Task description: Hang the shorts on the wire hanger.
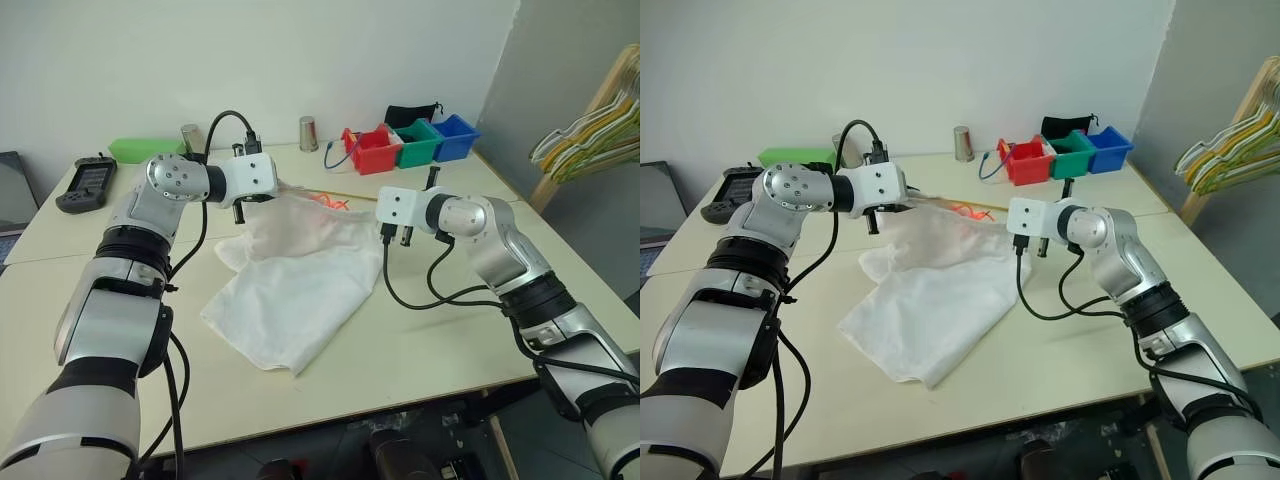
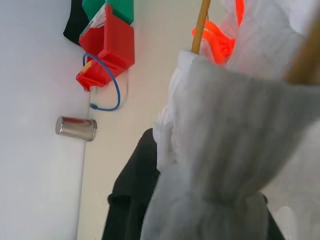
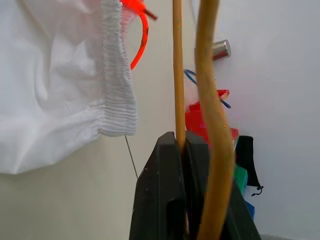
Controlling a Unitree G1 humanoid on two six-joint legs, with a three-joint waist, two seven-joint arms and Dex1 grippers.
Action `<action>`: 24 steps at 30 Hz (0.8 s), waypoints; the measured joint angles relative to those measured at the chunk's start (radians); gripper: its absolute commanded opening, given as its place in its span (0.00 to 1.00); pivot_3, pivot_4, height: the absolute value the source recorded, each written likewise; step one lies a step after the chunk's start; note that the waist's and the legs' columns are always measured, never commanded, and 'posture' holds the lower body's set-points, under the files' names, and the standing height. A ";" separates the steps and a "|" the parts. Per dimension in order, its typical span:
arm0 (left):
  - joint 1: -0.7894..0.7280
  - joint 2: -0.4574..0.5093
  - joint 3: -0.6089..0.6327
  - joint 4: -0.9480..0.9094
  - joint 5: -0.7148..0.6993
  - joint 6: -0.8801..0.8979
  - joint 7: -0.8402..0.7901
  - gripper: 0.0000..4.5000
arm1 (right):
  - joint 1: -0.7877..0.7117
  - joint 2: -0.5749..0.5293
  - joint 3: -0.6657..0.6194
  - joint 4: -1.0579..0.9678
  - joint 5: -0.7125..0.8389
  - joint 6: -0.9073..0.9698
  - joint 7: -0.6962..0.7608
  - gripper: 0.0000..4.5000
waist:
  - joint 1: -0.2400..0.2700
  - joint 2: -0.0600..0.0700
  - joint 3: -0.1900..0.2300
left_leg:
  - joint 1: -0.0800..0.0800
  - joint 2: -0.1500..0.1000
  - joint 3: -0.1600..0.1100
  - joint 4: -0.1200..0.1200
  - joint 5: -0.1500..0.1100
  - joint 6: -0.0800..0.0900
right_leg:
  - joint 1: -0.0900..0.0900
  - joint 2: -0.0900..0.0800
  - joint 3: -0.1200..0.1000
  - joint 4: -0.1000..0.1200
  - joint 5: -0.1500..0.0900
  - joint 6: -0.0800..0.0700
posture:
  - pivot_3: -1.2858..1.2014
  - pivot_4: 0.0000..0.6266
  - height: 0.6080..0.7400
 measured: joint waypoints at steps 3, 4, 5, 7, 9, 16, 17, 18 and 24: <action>0.002 0.000 -0.003 0.000 0.011 -0.008 -0.009 0.00 | 0.000 0.000 -0.003 -0.001 -0.002 0.000 -0.001 0.00 | 0.000 0.000 0.000 | 0.000 0.000 0.000 0.000 0.000 0.000 | 0.000 0.000 0.000 0.000 0.000 0.000 | 0.47 0.00 1.00; 0.002 0.000 -0.003 -0.002 0.011 -0.008 -0.009 0.00 | 0.001 0.000 -0.003 -0.001 -0.003 0.000 -0.001 0.00 | 0.000 0.000 0.000 | 0.000 0.000 0.000 0.000 0.000 0.000 | 0.000 0.000 0.000 0.000 0.000 0.000 | 0.48 0.00 1.00; 0.003 0.000 -0.003 -0.003 0.011 -0.007 -0.010 0.00 | 0.001 0.000 -0.003 -0.001 -0.004 0.000 0.000 0.00 | 0.000 0.000 0.000 | 0.000 0.000 0.000 0.000 0.000 0.000 | 0.000 0.000 0.000 0.000 0.000 0.000 | 0.48 0.00 1.00; 0.012 0.000 -0.002 -0.013 0.011 -0.007 -0.010 0.00 | 0.001 0.000 -0.003 -0.001 -0.008 -0.002 0.006 0.00 | 0.000 0.000 0.000 | 0.000 0.000 0.000 0.000 0.000 0.000 | 0.000 0.000 0.000 0.000 0.000 0.000 | 0.48 0.00 1.00; 0.019 0.000 -0.002 -0.015 0.011 -0.006 -0.010 0.00 | 0.001 0.000 -0.003 -0.001 -0.009 -0.007 0.012 0.00 | 0.001 0.000 0.000 | 0.000 0.000 0.000 0.000 0.000 0.000 | 0.000 0.000 0.000 0.000 0.000 0.000 | 0.48 0.00 1.00; 0.069 0.001 0.001 -0.080 0.010 0.020 -0.005 0.00 | -0.003 0.012 -0.002 0.019 -0.007 -0.069 0.020 0.22 | 0.003 0.000 0.000 | 0.000 0.000 -0.001 0.000 0.000 0.000 | 0.000 0.000 0.000 0.001 0.000 0.000 | 0.49 0.00 1.00; 0.078 0.001 0.001 -0.092 0.009 0.026 -0.004 0.00 | -0.005 0.014 -0.002 0.019 -0.004 -0.084 0.028 0.28 | 0.003 0.000 0.000 | 0.000 0.000 -0.002 0.000 0.000 0.000 | 0.000 0.000 0.000 0.001 0.000 0.000 | 0.49 0.00 1.00; 0.078 0.001 0.001 -0.094 0.009 0.032 -0.004 0.00 | -0.004 0.013 -0.002 0.019 -0.002 -0.087 0.032 0.33 | 0.003 0.000 0.000 | 0.000 0.000 -0.002 0.000 0.000 0.000 | 0.000 0.000 0.000 0.001 0.000 0.000 | 0.49 0.00 1.00; 0.132 0.004 0.029 -0.174 -0.022 0.064 0.004 0.00 | -0.002 -0.035 -0.010 -0.012 0.017 -0.095 0.090 0.63 | 0.006 0.000 0.000 | 0.000 0.000 -0.004 0.001 0.000 0.000 | 0.000 -0.002 0.000 0.001 0.000 0.000 | 0.48 0.00 1.00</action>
